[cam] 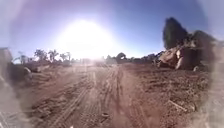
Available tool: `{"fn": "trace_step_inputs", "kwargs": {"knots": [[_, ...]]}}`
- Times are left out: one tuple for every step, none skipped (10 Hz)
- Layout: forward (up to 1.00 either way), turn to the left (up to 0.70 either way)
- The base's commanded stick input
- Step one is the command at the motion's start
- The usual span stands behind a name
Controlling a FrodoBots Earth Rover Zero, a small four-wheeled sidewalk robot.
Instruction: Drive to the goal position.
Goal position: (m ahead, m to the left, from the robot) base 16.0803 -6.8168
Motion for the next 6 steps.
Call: {"fn": "trace_step_inputs", "kwargs": {"knots": [[0.50,0.00],[0.50,0.00],[0.50,0.00],[0.50,0.00],[0.50,0.00],[0.50,0.00]]}}
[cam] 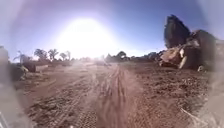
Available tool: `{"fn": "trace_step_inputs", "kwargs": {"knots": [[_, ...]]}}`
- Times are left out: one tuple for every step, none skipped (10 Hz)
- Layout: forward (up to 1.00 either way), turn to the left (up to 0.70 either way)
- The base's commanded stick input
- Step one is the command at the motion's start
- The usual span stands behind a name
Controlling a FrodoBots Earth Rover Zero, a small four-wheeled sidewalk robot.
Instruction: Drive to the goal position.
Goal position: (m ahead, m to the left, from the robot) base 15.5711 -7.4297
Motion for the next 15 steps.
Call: {"fn": "trace_step_inputs", "kwargs": {"knots": [[0.50,0.00],[0.48,0.00],[0.41,0.00],[0.39,0.00],[0.39,0.00],[0.44,0.00],[0.49,0.00],[0.49,0.00],[0.50,0.00],[0.50,0.00],[0.50,0.00],[0.50,0.00],[0.50,0.00],[0.50,0.00],[0.50,0.00]]}}
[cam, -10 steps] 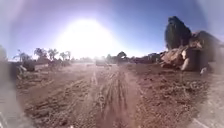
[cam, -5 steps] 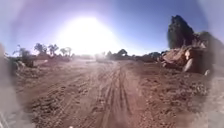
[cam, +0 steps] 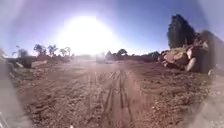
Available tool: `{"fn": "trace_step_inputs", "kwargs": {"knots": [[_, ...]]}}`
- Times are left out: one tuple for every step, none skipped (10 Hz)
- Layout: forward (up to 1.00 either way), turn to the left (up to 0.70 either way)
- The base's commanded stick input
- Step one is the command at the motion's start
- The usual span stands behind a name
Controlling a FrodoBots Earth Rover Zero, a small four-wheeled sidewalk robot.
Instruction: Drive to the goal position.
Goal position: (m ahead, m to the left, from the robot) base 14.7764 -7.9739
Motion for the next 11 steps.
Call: {"fn": "trace_step_inputs", "kwargs": {"knots": [[0.50,0.00],[0.50,0.00],[0.50,0.00],[0.50,0.00],[0.50,0.00],[0.50,0.00],[0.50,0.00],[0.49,0.00],[0.50,0.00],[0.50,0.00],[0.50,0.00]]}}
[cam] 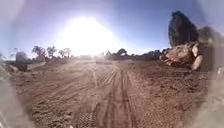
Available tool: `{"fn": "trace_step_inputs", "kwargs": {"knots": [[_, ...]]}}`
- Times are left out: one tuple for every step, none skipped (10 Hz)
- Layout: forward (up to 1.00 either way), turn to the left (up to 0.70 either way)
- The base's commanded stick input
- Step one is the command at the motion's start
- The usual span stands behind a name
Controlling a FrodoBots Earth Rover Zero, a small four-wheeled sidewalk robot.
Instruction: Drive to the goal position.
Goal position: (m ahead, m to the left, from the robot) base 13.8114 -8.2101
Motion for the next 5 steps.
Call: {"fn": "trace_step_inputs", "kwargs": {"knots": [[0.50,0.00],[0.50,0.00],[0.50,0.00],[0.50,0.00],[0.50,0.00]]}}
